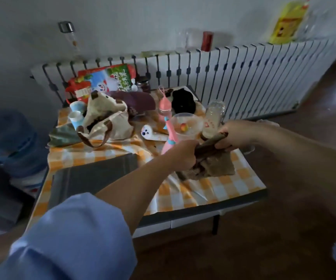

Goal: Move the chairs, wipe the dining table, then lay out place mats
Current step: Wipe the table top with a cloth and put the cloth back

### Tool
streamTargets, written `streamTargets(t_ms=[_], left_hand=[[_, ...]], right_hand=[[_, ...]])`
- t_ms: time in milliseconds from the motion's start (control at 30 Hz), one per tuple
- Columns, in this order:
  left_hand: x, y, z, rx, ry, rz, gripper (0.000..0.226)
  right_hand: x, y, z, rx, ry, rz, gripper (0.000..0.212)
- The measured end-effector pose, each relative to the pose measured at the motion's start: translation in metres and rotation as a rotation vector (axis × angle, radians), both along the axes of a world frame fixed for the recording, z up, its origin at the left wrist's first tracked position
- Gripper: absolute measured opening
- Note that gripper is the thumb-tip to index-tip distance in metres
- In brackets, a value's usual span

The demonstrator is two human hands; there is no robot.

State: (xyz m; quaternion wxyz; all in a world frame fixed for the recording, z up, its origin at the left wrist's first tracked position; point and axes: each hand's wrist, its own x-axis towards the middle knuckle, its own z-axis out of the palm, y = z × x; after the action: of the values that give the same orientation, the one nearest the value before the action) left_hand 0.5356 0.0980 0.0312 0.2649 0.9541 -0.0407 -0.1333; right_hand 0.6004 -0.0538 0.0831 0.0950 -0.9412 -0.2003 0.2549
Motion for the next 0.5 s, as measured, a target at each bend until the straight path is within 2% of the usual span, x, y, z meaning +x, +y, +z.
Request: streamTargets(t_ms=[167,267,367,500], left_hand=[[0.042,-0.051,-0.029,0.039,-0.083,-0.043,0.028],[0.052,-0.071,-0.066,0.022,0.096,-0.147,0.034],[0.047,-0.084,-0.102,0.069,0.343,-0.267,0.046],[0.046,-0.080,-0.104,0.152,0.292,-0.367,0.049]], right_hand=[[0.039,-0.053,-0.030,0.026,-0.100,-0.037,0.022],[0.044,-0.081,-0.061,-0.079,-0.068,-0.026,0.018],[0.039,-0.097,-0.095,-0.207,0.108,-0.013,0.041],[0.041,-0.089,-0.098,-0.124,0.101,-0.046,0.040]])
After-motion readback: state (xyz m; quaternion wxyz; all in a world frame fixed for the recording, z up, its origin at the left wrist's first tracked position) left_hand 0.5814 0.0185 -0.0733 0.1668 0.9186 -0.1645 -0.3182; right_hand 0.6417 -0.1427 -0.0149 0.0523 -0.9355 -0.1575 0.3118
